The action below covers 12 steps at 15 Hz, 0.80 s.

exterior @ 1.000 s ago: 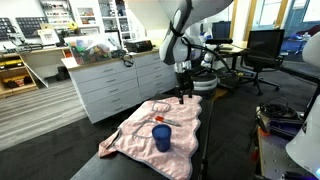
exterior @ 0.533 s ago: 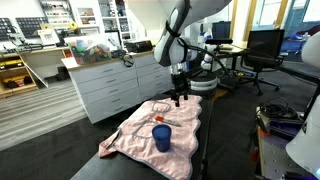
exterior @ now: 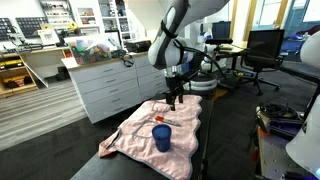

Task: Put the marker inside the cup

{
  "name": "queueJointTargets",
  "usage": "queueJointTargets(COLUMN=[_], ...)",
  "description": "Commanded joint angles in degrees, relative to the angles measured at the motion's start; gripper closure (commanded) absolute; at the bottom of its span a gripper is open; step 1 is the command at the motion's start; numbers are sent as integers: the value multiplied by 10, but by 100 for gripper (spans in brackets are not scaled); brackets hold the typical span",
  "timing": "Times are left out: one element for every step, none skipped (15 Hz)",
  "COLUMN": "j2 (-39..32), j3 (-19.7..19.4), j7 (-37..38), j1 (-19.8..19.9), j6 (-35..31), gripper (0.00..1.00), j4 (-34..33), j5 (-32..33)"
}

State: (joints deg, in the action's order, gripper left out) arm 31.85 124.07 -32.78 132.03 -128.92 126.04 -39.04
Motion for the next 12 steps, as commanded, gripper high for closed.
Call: queueJointTargets(j2=[-8, -8, -9, -7, -5, -4, -3, -2, -1, 0, 1, 3], j3=[2, 2, 4, 4, 5, 5, 6, 7, 8, 11, 13, 15], j7=[-16, -18, -24, -28, -31, -35, -42, -47, -54, -62, -73, -84], j1=[-10, -12, -13, -15, -17, -18, -20, -21, -23, -24, -25, -27], j6=[-12, -16, -17, -20, -21, -21, -22, -22, -26, -26, -27, -28], gripper=[0, 0, 0, 0, 0, 0, 0, 0, 0, 0, 0, 0], j4=[-5, -7, -11, -14, -17, -19, -20, -22, -21, -22, -21, -21], j5=[-14, -19, -25, -31, -36, -42, -48, -54, -61, -69, -76, -84])
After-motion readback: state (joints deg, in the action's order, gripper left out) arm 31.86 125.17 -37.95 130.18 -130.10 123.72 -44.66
